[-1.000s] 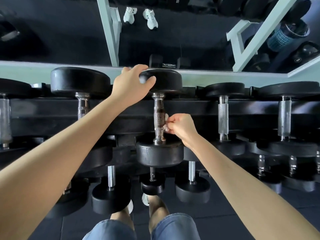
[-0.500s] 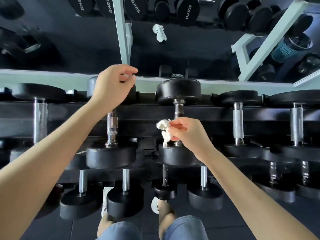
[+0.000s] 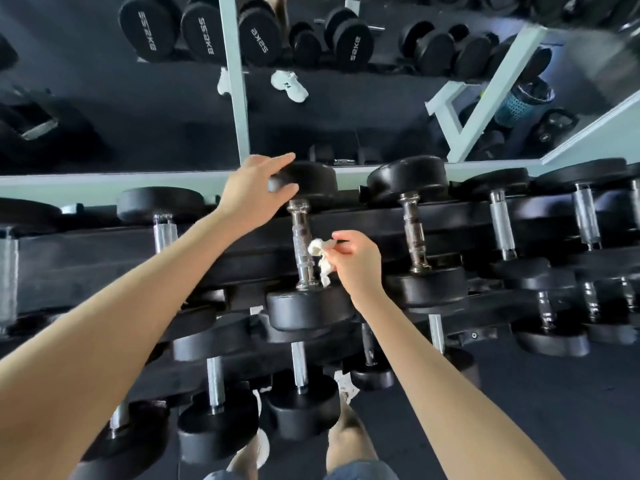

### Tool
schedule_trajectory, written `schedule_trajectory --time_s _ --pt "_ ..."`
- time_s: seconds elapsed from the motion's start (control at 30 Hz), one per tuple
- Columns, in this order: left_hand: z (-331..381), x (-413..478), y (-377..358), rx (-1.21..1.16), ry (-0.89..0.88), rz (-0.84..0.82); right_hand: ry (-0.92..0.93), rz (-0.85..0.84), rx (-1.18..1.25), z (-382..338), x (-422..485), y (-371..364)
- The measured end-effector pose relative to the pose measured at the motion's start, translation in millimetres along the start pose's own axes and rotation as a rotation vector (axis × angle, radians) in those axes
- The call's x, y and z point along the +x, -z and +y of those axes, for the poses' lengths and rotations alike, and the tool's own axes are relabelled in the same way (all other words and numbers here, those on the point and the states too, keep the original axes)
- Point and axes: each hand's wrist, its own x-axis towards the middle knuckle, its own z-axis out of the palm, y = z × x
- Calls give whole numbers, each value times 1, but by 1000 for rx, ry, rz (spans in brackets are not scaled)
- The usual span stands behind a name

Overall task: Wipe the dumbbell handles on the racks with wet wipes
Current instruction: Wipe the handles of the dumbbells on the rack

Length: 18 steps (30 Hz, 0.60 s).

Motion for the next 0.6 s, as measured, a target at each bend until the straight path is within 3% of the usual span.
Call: schedule_trajectory --time_s 0.17,0.4,0.6 --pt "2 18 -4 41 11 20 134 84 -285 -3 13 -37" --pt "-5 30 -8 2 67 92 -17 155 -25 4 23 -50" --pt "-8 31 -13 -35 116 101 89 158 -176 -9 32 -60"
